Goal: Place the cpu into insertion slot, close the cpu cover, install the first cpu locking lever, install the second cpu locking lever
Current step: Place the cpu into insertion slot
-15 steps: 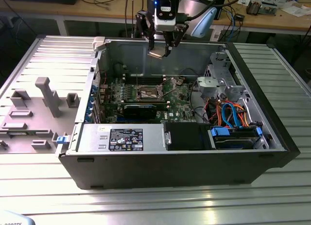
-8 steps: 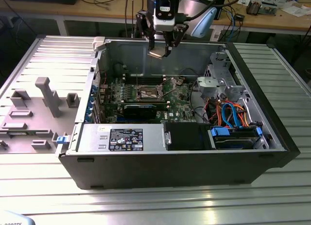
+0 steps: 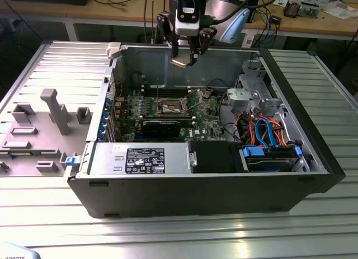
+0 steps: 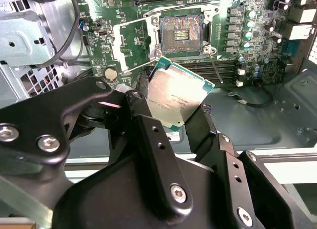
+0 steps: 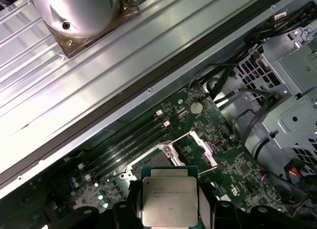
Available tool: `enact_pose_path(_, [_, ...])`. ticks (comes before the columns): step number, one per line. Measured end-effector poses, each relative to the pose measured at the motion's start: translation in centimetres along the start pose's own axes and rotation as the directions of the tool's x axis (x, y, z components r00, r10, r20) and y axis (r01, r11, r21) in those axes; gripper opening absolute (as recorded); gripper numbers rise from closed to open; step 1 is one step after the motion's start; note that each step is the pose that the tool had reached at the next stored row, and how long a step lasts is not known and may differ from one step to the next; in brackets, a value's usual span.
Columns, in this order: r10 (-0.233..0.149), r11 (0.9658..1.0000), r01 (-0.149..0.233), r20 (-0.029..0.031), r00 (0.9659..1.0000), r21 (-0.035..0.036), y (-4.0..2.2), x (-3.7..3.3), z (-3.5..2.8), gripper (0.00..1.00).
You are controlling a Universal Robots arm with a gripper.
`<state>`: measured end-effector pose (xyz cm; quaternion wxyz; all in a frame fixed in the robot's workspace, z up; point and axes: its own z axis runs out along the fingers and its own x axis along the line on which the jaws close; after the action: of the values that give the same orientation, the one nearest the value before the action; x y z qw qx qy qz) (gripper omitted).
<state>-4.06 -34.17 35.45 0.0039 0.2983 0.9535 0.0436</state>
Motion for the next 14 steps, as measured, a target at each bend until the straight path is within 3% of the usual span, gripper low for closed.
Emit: enact_pose_path(14, [0.038, 0.9993, -0.038, 0.0033, 0.9993, -0.0006, -0.01, 0.00, 0.04, 0.54])
